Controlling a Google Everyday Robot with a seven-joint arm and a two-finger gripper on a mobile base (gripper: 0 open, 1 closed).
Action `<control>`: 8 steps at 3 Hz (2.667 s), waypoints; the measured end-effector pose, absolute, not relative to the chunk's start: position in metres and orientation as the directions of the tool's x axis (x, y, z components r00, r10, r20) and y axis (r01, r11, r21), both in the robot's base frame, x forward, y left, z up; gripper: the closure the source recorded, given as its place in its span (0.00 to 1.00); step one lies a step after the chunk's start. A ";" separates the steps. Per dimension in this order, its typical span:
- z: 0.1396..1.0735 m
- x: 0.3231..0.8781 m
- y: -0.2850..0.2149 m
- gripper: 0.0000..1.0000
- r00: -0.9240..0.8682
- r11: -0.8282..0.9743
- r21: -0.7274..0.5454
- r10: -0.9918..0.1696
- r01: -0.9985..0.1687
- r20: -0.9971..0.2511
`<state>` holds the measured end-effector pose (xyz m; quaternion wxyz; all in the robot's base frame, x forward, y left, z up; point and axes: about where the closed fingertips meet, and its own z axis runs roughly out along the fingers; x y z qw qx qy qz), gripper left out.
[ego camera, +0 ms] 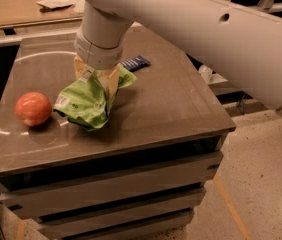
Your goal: Move green rice chip bag near apple
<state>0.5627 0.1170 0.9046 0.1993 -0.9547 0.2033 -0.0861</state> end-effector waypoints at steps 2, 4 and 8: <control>0.895 0.555 0.135 1.00 0.926 -0.864 -0.396 -0.370 -0.313 0.077; 0.891 0.555 0.144 0.82 0.929 -0.857 -0.405 -0.367 -0.319 0.044; 0.866 0.548 0.161 0.00 0.933 -0.857 -0.400 -0.359 -0.326 0.010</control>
Offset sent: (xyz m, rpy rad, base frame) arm -0.0103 0.0263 -0.0141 -0.0254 0.0276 0.0852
